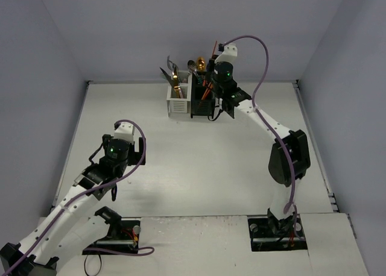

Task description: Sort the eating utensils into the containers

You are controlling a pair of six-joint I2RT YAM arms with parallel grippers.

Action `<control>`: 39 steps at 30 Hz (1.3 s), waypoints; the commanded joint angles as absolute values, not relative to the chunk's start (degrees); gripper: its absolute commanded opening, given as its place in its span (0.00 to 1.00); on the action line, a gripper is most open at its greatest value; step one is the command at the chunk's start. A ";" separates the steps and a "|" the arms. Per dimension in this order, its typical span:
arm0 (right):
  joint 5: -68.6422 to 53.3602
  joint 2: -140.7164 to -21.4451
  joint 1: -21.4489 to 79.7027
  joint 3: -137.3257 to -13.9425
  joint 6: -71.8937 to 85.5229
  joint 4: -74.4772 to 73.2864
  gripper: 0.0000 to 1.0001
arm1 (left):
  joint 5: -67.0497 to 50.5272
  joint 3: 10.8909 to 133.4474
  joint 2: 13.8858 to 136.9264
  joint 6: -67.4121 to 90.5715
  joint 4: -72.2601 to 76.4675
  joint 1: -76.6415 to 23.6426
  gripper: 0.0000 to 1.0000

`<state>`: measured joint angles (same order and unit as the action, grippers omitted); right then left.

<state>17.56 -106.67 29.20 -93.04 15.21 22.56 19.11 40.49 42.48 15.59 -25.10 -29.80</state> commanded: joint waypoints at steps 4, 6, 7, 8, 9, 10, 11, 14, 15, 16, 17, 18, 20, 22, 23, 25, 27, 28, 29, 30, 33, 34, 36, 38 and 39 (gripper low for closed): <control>18.51 -113.23 28.74 -92.04 16.12 42.09 0.00 | 18.54 40.87 42.43 16.12 -22.05 -29.27 0.87; 18.28 -114.94 28.74 -91.93 16.26 43.03 0.00 | 18.02 40.83 42.58 16.17 -22.02 -29.27 0.87; 18.13 -115.89 28.74 -91.83 16.38 43.26 0.00 | 18.10 40.89 42.61 16.17 -22.08 -29.27 0.87; 18.01 -116.54 28.74 -91.63 16.62 43.30 0.00 | 18.26 40.93 42.57 16.17 -22.12 -29.27 0.87; 17.83 -117.08 28.74 -91.43 16.84 43.35 0.00 | 18.38 40.96 42.52 16.17 -22.17 -29.27 0.87; 17.52 -117.39 28.74 -91.22 16.99 43.40 0.00 | 18.44 40.96 42.47 16.17 -22.22 -29.27 0.87; 17.40 -117.62 28.80 -90.97 17.11 43.42 0.01 | 18.57 40.90 42.39 16.17 -22.24 -29.27 0.87; 16.61 -117.92 28.83 -90.01 17.36 43.68 0.15 | 19.01 40.87 42.20 16.17 -22.24 -29.27 0.87; 16.40 -117.83 28.83 -89.43 17.58 43.68 0.23 | 19.07 40.87 42.07 16.17 -22.18 -29.27 0.87; 16.20 -117.53 28.83 -88.78 17.76 43.68 0.30 | 19.07 40.82 42.06 16.17 -22.20 -29.27 0.87; 16.09 -117.18 28.83 -88.23 17.84 43.68 0.35 | 19.07 40.82 42.06 16.17 -22.20 -29.27 0.87; 16.01 -116.53 28.83 -87.79 17.80 43.68 0.42 | 19.07 40.83 42.05 16.17 -22.15 -29.27 0.87; 15.73 -115.07 28.92 -86.49 17.41 43.68 0.55 | 19.07 40.87 42.10 16.17 -22.15 -29.27 0.87; 15.55 -111.92 28.85 -85.13 16.48 43.62 0.60 | 19.13 40.93 42.04 16.17 -22.21 -29.27 0.87; 15.43 -110.20 28.87 -84.13 15.79 43.59 0.63 | 19.25 40.96 41.97 16.17 -22.24 -29.27 0.87; 15.89 -105.10 28.80 -81.23 13.94 42.57 0.70 | 19.44 40.96 41.58 16.20 -22.32 -29.27 0.87; 16.59 -100.25 28.74 -78.47 12.04 41.22 0.76 | 19.83 40.96 41.16 16.26 -22.51 -29.27 0.87; 16.90 -97.65 28.66 -77.10 11.10 40.10 0.80 | 20.01 40.96 40.85 16.29 -22.72 -29.27 0.87; 17.04 -94.48 28.34 -75.58 10.05 38.26 0.84 | 20.27 40.96 40.39 16.42 -22.92 -29.27 0.87; 17.13 -91.19 27.92 -74.20 9.22 35.98 0.88 | 20.57 41.03 39.93 16.55 -23.17 -29.27 0.87; 17.07 -83.47 26.78 -70.95 7.18 30.00 0.97 | 21.35 41.56 38.87 16.84 -23.97 -29.18 0.87; 17.24 -79.20 26.19 -69.12 5.93 27.17 0.99 | 21.83 42.23 38.44 16.94 -24.59 -29.18 0.87; 18.08 -73.19 25.63 -67.07 4.99 22.37 1.00 | 22.63 43.28 38.04 16.74 -25.49 -29.04 0.87; 19.50 -66.79 24.96 -63.65 3.87 18.56 1.00 | 23.75 44.67 37.88 16.37 -26.41 -29.00 0.87; 19.88 -63.48 24.86 -62.79 3.66 17.62 1.00 | 24.24 45.48 37.90 16.18 -26.96 -28.96 0.88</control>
<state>16.73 -73.30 25.65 -66.55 7.20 24.09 21.00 40.44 38.04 16.05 -26.92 -29.50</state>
